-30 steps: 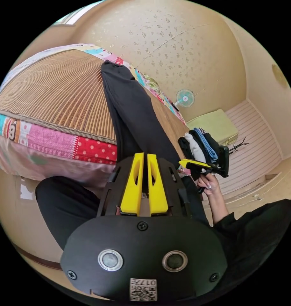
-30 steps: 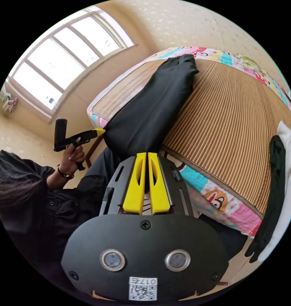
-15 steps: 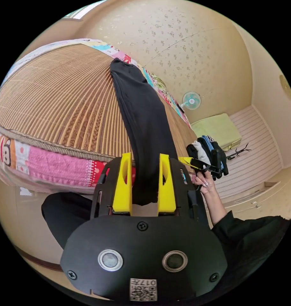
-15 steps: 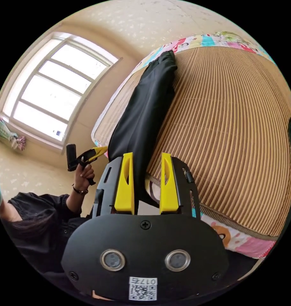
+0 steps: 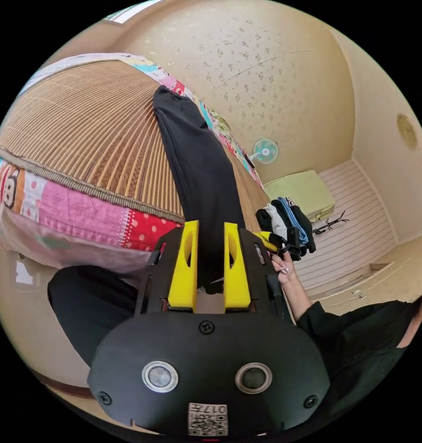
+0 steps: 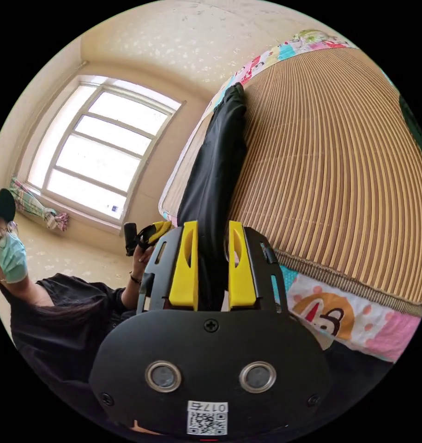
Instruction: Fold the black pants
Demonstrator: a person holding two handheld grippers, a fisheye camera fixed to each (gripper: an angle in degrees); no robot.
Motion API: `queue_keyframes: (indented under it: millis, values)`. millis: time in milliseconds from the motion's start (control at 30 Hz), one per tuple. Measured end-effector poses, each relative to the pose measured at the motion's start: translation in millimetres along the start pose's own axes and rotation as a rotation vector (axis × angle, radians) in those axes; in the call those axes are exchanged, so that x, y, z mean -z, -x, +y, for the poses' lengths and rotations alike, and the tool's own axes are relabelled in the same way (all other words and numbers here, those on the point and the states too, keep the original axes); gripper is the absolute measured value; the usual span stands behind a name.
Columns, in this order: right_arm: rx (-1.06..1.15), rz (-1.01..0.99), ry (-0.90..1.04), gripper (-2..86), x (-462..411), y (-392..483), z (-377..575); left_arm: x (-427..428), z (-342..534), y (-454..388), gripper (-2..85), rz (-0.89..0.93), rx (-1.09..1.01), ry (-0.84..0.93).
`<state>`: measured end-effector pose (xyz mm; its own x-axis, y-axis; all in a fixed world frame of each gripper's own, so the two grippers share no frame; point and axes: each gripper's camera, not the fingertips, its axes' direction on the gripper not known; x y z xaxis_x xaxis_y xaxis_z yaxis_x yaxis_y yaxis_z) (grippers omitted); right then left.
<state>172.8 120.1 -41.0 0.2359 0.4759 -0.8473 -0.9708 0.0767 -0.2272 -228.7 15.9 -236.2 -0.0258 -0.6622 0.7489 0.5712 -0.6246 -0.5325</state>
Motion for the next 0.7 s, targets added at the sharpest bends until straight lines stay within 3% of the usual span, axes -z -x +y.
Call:
queue_keyframes:
  millis: [200, 300, 467, 600, 700]
  values:
    - [-0.01, -0.006, 0.076, 10.2, -19.9, -21.7, -47.1, -35.4, -42.2, 18.6, 11.6, -0.057, 0.025, 0.09]
    - [0.028, -0.021, 0.201, 10.3, -29.5, -9.3, -40.7, -32.0, -24.4, 19.9, 11.2, 0.008, 0.06, 0.101]
    - [0.015, -0.018, 0.224, 7.5, -19.3, -13.4, -24.3, -25.0, 5.8, 18.6, 7.7, -0.001, 0.098, 0.083]
    - [-0.014, -0.229, 0.234, 3.6, -23.2, -27.0, -19.8, -18.2, 3.0, 38.8, 4.4, 0.204, 0.19, 0.167]
    - [0.116, -0.402, 0.1, 2.4, 19.3, 8.9, -1.8, 30.6, -0.8, 1.2, 4.1, 0.38, 0.025, 0.103]
